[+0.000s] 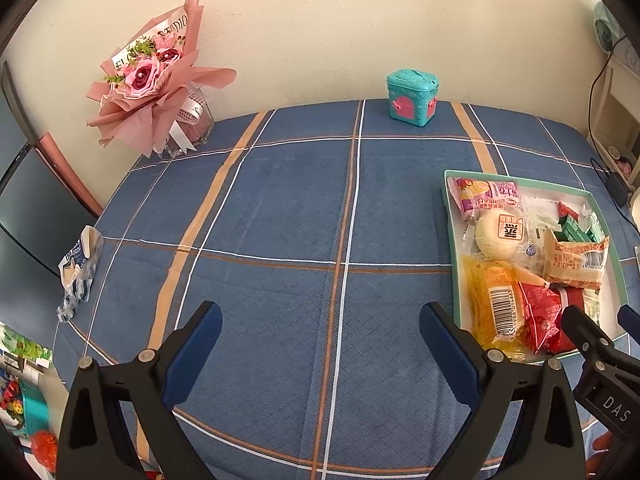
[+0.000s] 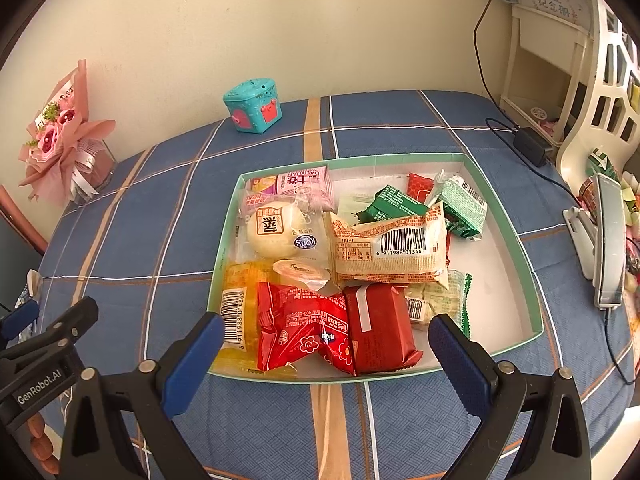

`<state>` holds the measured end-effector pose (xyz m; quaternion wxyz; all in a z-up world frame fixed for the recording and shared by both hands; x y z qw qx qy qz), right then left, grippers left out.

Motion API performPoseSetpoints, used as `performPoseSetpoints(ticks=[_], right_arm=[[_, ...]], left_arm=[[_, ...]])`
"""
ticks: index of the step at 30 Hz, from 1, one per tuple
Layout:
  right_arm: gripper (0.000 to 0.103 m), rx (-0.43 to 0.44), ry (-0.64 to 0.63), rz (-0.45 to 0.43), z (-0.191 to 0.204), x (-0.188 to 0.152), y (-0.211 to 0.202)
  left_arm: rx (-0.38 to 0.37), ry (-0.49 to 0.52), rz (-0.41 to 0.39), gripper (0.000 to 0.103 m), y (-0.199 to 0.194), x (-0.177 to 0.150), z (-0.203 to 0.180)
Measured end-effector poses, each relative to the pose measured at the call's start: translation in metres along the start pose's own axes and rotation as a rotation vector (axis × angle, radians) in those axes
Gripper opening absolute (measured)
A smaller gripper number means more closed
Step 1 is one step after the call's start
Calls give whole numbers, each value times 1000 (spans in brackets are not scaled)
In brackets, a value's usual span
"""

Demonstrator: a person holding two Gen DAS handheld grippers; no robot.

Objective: Organize snacks

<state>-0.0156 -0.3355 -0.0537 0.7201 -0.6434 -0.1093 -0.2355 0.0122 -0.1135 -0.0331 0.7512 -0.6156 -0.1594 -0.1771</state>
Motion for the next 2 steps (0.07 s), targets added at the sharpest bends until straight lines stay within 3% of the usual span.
performPoseSetpoints(ticks=[2], right_arm=[[103, 1, 0, 0, 0, 0, 0]], left_arm=[[-8, 2, 3, 99, 1, 0, -1]])
Point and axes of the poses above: each gripper's, at about its wrist camera, not at the fingertips, and y roughly the way its jaws point, z to its left, x to its top, the point moved 6 cm from there along y, roughly the way its jaws point, and after that the axes turned 6 degrees about z, right-handed, at the moved point
